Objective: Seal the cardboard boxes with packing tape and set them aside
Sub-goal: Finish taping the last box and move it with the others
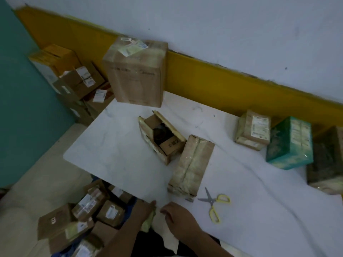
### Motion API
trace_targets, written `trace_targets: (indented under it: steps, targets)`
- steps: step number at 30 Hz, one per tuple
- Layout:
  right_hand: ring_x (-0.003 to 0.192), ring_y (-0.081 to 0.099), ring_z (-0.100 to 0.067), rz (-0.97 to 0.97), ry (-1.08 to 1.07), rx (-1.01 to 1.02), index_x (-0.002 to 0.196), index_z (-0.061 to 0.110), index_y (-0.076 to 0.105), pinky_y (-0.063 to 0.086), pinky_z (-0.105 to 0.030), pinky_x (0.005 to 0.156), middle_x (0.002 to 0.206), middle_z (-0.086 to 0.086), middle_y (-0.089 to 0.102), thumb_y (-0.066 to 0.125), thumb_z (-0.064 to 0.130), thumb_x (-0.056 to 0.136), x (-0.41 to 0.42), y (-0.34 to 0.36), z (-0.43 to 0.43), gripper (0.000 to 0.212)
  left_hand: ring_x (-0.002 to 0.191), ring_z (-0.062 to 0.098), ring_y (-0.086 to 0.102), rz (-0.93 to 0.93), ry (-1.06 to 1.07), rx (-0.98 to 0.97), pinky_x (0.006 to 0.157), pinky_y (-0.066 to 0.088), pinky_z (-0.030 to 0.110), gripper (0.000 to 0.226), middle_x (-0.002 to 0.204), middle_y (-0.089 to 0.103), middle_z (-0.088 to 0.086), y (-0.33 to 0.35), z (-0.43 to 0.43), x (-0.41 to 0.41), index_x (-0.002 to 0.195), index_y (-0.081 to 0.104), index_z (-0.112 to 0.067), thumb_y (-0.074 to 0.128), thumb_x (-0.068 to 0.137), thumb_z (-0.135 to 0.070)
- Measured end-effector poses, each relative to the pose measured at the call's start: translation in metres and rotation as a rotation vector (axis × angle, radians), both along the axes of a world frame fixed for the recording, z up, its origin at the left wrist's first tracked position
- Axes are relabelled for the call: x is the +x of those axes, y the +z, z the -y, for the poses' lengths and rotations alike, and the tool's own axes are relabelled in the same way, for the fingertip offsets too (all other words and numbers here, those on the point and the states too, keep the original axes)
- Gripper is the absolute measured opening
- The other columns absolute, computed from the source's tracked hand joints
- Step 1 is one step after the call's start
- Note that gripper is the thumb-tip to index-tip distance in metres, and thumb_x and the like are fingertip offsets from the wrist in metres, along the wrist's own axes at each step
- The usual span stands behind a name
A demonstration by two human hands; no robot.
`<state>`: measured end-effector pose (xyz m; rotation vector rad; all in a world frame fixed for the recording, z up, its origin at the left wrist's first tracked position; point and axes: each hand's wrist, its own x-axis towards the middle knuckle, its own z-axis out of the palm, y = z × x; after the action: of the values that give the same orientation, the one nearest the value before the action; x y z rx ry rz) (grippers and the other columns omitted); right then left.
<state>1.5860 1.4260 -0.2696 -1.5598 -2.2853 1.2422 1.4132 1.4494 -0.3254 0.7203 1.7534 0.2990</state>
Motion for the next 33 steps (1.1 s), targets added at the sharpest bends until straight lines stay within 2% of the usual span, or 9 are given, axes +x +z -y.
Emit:
trace_targets:
  steps: [3, 5, 7, 9, 10, 16, 21, 28, 33]
  targets:
    - [0.105, 0.058, -0.020, 0.042, -0.087, -0.147, 0.114, 0.013, 0.064, 0.034, -0.013, 0.080, 0.112, -0.006, 0.064, 0.039, 0.023, 0.103, 0.007, -0.005, 0.007, 0.030, 0.112, 0.021, 0.054, -0.067, -0.152, -0.025, 0.086, 0.038, 0.018, 0.020, 0.112, 0.063, 0.008, 0.016, -0.005, -0.001, 0.110, 0.062, -0.003, 0.047, 0.101, -0.013]
    - [0.098, 0.062, -0.021, 0.070, -0.163, -0.234, 0.105, 0.014, 0.065, 0.042, -0.020, 0.081, 0.103, -0.005, 0.067, 0.040, 0.023, 0.103, 0.006, 0.005, 0.009, 0.027, 0.128, 0.025, 0.047, -0.051, -0.253, -0.017, 0.103, 0.034, 0.026, 0.033, 0.137, 0.053, 0.013, 0.038, -0.018, -0.008, 0.129, 0.055, -0.001, 0.039, 0.104, -0.014]
    - [0.084, 0.064, -0.017, 0.036, -0.286, -0.309, 0.097, 0.020, 0.064, 0.051, -0.027, 0.079, 0.092, -0.001, 0.065, 0.044, 0.027, 0.101, 0.000, 0.024, 0.011, 0.022, 0.110, 0.023, 0.058, -0.043, -0.316, -0.044, 0.096, 0.039, 0.024, 0.027, 0.123, 0.061, 0.014, 0.061, -0.028, -0.010, 0.114, 0.064, -0.001, 0.045, 0.100, -0.015]
    - [0.085, 0.059, -0.014, -0.030, -0.381, -0.281, 0.105, 0.027, 0.056, 0.049, -0.024, 0.077, 0.095, 0.003, 0.061, 0.048, 0.034, 0.100, -0.006, 0.043, 0.009, 0.011, 0.077, 0.011, 0.060, -0.129, -0.399, 0.107, 0.072, 0.043, 0.020, 0.019, 0.086, 0.065, 0.005, 0.089, -0.035, -0.009, 0.076, 0.066, -0.009, 0.061, 0.090, -0.020]
    - [0.089, 0.057, -0.014, -0.067, -0.435, -0.321, 0.111, 0.029, 0.051, 0.048, -0.023, 0.078, 0.098, 0.004, 0.058, 0.050, 0.035, 0.100, -0.008, 0.054, 0.007, 0.013, 0.076, 0.009, 0.060, -0.132, -0.419, 0.215, 0.069, 0.044, 0.019, 0.016, 0.083, 0.066, 0.001, 0.103, -0.039, -0.009, 0.075, 0.068, -0.015, 0.066, 0.087, -0.025]
    - [0.089, 0.066, -0.015, -0.380, -0.839, -0.296, 0.102, 0.018, 0.067, 0.054, -0.029, 0.081, 0.093, 0.000, 0.069, 0.065, 0.036, 0.091, -0.010, 0.098, -0.016, 0.021, 0.078, -0.007, 0.063, 0.139, -0.691, 0.443, 0.067, 0.044, 0.007, 0.010, 0.086, 0.069, -0.015, 0.186, -0.050, 0.005, 0.085, 0.071, -0.035, 0.065, 0.091, -0.031]
    - [0.061, 0.060, -0.008, -0.346, -0.963, -0.076, 0.070, 0.023, 0.068, 0.044, -0.017, 0.056, 0.065, 0.007, 0.067, 0.078, 0.025, 0.082, 0.012, 0.126, -0.016, 0.016, 0.091, 0.004, 0.063, 0.150, -0.832, 0.407, 0.079, 0.052, 0.019, 0.011, 0.096, 0.068, -0.013, 0.202, -0.060, 0.021, 0.098, 0.072, -0.033, 0.064, 0.091, -0.033]
    - [0.067, 0.062, -0.007, -0.246, -1.032, 0.063, 0.065, 0.026, 0.063, 0.041, -0.020, 0.058, 0.068, 0.007, 0.067, 0.076, 0.026, 0.081, 0.036, 0.139, -0.027, 0.021, 0.121, 0.008, 0.051, -0.044, -0.958, 0.395, 0.091, 0.048, 0.022, 0.069, 0.131, 0.044, -0.017, 0.227, -0.086, 0.045, 0.143, 0.044, -0.029, 0.070, 0.083, -0.049]
    - [0.069, 0.066, -0.017, -0.318, -1.087, -0.071, 0.064, 0.016, 0.072, 0.058, -0.036, 0.063, 0.067, 0.001, 0.071, 0.077, 0.022, 0.081, 0.054, 0.142, -0.041, 0.019, 0.076, 0.004, 0.056, -0.226, -1.128, 0.493, 0.062, 0.041, 0.020, 0.038, 0.090, 0.066, -0.005, 0.238, -0.103, 0.042, 0.095, 0.070, -0.019, 0.072, 0.079, -0.054]
